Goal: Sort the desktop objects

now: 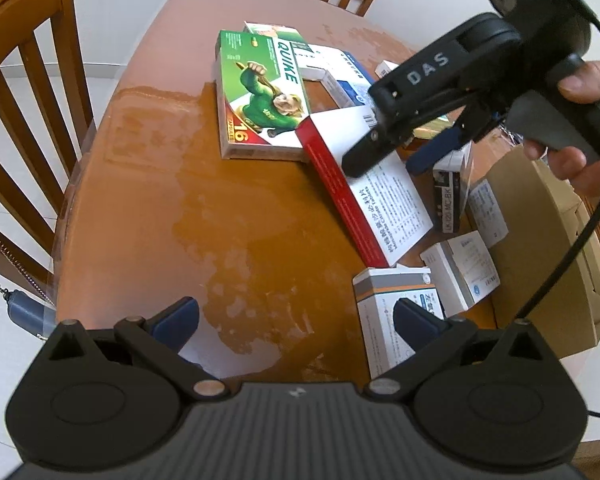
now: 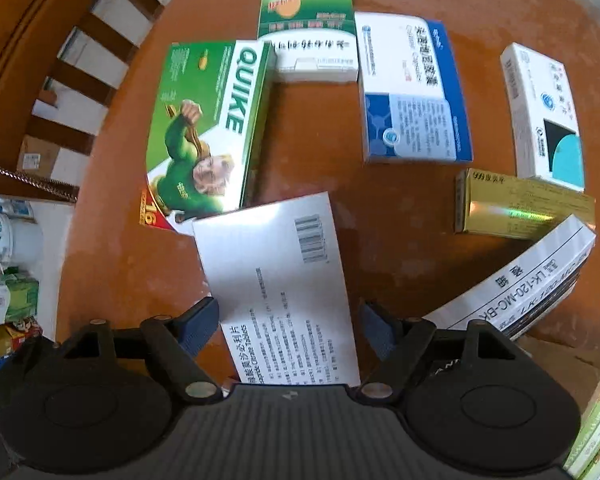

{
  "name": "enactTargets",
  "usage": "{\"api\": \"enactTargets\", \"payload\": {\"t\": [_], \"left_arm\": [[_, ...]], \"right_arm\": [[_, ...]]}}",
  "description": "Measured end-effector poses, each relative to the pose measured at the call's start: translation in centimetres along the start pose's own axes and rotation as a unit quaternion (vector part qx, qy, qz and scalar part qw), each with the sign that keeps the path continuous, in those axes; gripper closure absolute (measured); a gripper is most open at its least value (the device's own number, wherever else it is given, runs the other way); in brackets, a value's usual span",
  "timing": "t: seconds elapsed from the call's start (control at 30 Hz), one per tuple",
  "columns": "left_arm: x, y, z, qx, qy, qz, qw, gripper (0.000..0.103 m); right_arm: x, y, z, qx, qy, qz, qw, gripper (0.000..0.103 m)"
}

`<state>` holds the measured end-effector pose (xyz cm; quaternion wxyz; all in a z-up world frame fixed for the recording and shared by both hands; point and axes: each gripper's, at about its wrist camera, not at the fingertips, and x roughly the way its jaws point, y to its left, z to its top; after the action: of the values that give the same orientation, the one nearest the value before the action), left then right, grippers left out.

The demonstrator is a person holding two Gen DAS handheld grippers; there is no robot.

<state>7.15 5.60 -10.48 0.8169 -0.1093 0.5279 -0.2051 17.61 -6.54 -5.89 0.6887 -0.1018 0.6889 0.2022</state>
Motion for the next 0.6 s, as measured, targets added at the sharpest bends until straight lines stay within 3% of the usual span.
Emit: {"api": "enactTargets", "payload": {"t": [0.17,0.37,0.43,0.5,0.6], "left_arm": [[0.0,0.2,0.2,-0.001,-0.003,-0.002,1.0,0.0],[0.0,0.5,0.2,-0.002,-0.007,-0.007,1.0,0.0],[0.0,0.5,0.2,0.0,-0.005,-0.007,1.0,0.0],[0.0,0.3,0.2,0.004,0.003,-0.005,1.0,0.0],[0.1,-0.1,0.2,0.019,0.018,0.004,0.9996,0.0]], "right_arm": [[-0.5,0.7,-0.6,-0.048,-0.026,0.01,0.998,0.014],[1.4,2.5,-2.2,-0.117,-0.052,-0.06,0.99,0.014],[1.6,3.1,-2.8,-0.112,-0.063,-0.089,0.988,0.015],[1.8,3.4,-3.4,-0.097,-0.075,-0.117,0.986,0.024],[1.4,2.8,-3.7,-0.042,-0.097,-0.122,0.987,0.025]]}}
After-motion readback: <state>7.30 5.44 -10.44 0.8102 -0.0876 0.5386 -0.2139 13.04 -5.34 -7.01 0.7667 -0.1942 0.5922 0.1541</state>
